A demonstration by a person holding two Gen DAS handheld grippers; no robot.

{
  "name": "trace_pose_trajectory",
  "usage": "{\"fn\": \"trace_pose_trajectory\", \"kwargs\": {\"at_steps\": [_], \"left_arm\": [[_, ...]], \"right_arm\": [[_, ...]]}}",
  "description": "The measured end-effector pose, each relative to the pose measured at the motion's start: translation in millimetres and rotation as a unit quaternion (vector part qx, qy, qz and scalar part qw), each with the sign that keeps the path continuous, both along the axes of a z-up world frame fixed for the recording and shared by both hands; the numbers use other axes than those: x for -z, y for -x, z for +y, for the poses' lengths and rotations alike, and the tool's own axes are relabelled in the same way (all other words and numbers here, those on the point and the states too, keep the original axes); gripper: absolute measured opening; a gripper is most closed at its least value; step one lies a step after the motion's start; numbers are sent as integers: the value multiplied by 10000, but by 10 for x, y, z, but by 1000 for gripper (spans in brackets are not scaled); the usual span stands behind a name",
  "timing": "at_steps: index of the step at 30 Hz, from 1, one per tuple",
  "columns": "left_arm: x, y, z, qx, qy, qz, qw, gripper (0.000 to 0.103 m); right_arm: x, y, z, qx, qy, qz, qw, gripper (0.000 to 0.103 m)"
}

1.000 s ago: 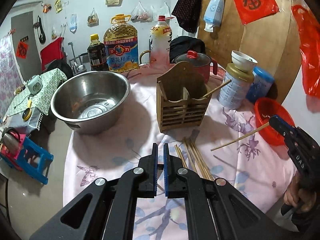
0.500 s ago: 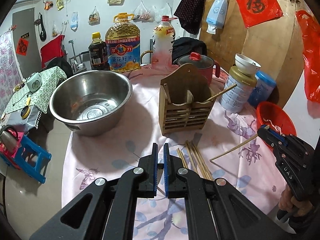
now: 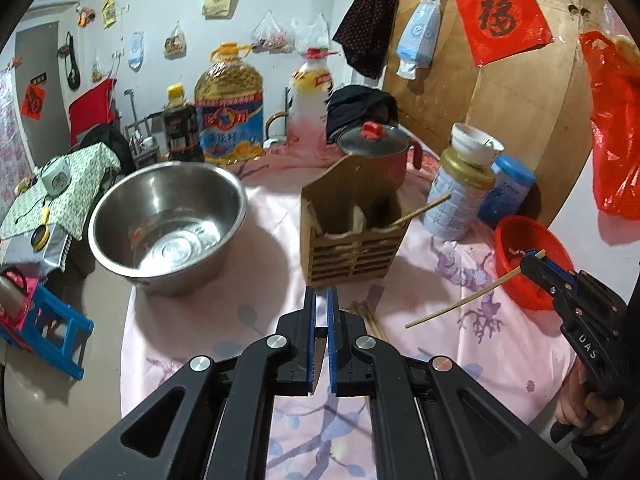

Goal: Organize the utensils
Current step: 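Carry the left tool's chopstick into the wooden holder and release while the right tool does likewise, then return both open tools to the remaining chopsticks on the cloth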

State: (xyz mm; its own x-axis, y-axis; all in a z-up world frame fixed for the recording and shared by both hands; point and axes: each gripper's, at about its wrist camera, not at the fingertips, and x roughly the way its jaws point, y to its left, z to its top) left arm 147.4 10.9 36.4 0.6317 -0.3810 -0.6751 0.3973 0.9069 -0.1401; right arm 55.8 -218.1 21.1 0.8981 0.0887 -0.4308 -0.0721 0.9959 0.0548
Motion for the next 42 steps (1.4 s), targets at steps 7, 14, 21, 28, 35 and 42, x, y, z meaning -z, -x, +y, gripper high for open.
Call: {"fn": "trace_pose_trajectory", "kwargs": {"at_steps": [7,14,21,28,35,42], "left_arm": [[-390,-142,-165,148,193,-305,9992,6],[-893,-391,-402,238,289,-856,9956,6],[-1048,-837,-576,119,247,-1041,9942,6],[-1002,-1244,-661,-125,290,-1128,9931,6],[-581,-1306,-534,-630,187,-891,9939,57],[-527,-1090,-299,-863,18,-916,9921,68]], "right_arm": [[-320,-58,-45,-71,-61,-380,9992,6],[-660,-271,-49,-174,-89,-804,9966,6],[-821,-628,-71,-169,-24,-1032,9945,6],[-761,-1026,-109,-161,0,-961,9952,6],[-501,-1255,-293,-75,-548,-500,9972,11],[-558,-1039,-289,-23,-391,-666,9970,14]]}}
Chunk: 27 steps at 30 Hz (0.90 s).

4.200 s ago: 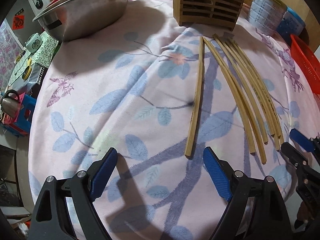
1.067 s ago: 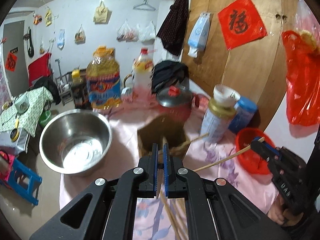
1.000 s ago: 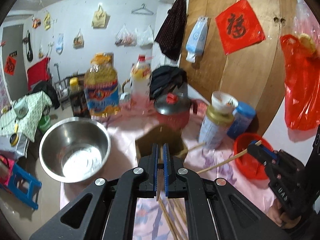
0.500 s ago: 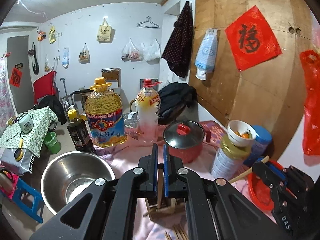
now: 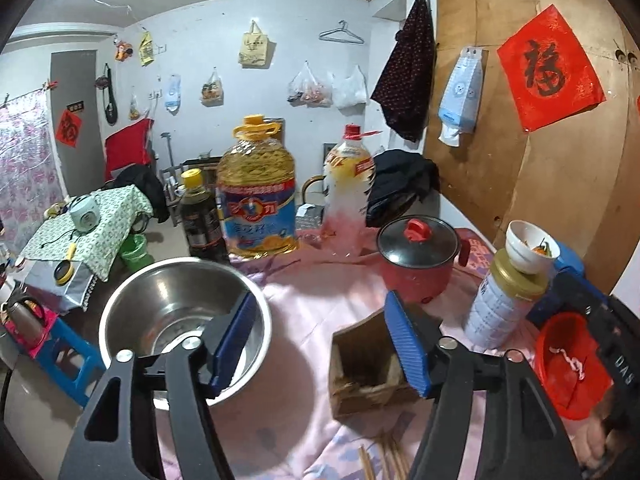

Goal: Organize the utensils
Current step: 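Return both open tools to the remaining chopsticks on the cloth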

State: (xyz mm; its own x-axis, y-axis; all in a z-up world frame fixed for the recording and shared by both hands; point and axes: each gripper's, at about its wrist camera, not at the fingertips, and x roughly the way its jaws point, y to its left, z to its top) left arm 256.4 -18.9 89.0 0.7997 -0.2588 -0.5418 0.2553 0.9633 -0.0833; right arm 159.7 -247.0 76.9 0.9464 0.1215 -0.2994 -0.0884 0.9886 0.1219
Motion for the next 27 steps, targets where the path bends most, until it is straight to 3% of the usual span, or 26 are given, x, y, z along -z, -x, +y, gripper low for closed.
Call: {"fn": "trace_pose_trajectory", "kwargs": {"at_steps": [8,16,19,23,27], "left_arm": [[312,306,226,-171,35,410,9990,73],[643,617,389,-326,-2,769,9965,77],[854,738,432,-362,20,986,9945,78],[1205,909,423,-290,-262,1333,9903,78],[1478,1085,372,-94,-541,1550,9864,78]], "right_arm": [[285,274,16,112,-100,372,9992,22],[565,567,132,113,-229,745,9969,22],[750,689,193,152,-173,926,9954,29],[1082,879,313,130,210,1393,9899,30],[1250,1042,312,149,279,1612,9864,30]]}}
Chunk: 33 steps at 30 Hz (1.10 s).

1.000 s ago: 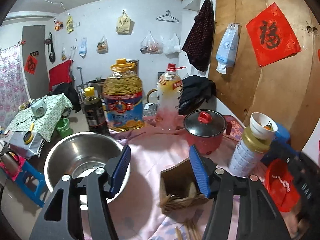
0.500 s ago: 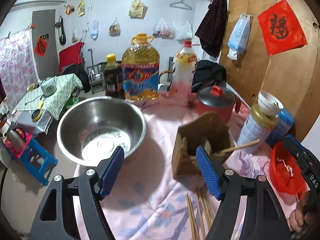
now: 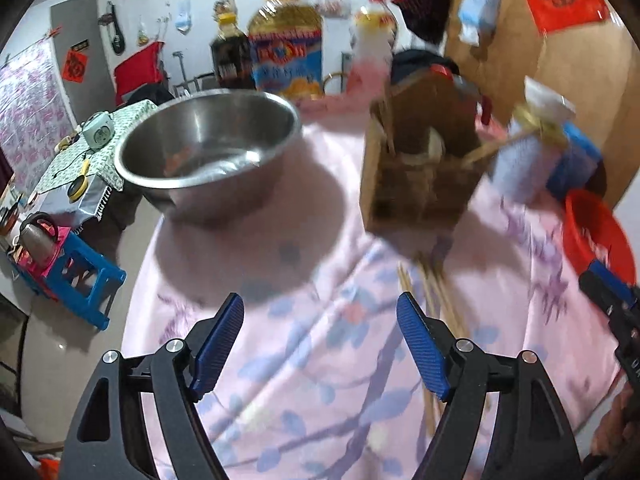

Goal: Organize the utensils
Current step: 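Return both open tools to the remaining chopsticks on the cloth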

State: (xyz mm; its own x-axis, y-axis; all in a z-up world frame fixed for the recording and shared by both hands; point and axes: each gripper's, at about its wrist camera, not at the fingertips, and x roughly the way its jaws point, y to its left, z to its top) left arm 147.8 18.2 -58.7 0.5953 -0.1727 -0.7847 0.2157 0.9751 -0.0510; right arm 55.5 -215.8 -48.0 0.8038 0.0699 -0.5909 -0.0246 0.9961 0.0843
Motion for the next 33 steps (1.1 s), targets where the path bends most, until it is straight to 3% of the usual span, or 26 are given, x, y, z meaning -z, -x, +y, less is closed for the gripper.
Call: {"fn": "trace_pose_trajectory", "kwargs": {"at_steps": [11,22,33], "left_arm": [[447,307,-148,404,-141,441,9981,78],[590,439,-206,633,-242,649,9956,78],[743,465,-247,878,-92,936,9917,78]], "right_arm": [[275,211,-35,43,144,366,9992,33],[424,307,-5,59,72,573,9983,33],[542,421,-116,340,-47,780,9964,34]]}}
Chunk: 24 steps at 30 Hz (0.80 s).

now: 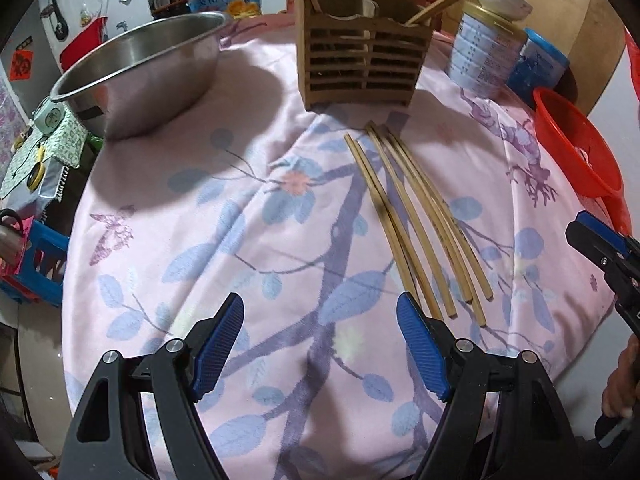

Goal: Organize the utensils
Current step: 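Return both open tools to the remaining chopsticks on the cloth, then close the left tool on another wooden chopstick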

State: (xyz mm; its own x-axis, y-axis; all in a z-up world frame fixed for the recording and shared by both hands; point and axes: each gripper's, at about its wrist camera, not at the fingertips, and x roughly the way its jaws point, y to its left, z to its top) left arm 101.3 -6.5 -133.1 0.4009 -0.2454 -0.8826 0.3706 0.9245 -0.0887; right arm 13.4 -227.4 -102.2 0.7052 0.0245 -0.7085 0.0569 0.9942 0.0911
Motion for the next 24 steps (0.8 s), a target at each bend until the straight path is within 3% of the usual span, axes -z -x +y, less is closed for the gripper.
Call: {"fn": "trace_pose_trajectory", "kwargs": {"at_steps": [9,14,19,24], "left_arm": [[234,68,-295,618,-111,161,9979,78],[383,48,-358,730,-25,330,9968,78],[430,18,-367,697,-79,220,9973,78],[445,-150,-142,195,-165,119,9996,81]], "right_arm": [[78,115,-108,209,181,228,9994,37],[70,168,-171,334,367,303,9983,37],[40,190,-167,348,535,306,9975,37],[-4,178,-135,315,590,217,9975,39]]}}
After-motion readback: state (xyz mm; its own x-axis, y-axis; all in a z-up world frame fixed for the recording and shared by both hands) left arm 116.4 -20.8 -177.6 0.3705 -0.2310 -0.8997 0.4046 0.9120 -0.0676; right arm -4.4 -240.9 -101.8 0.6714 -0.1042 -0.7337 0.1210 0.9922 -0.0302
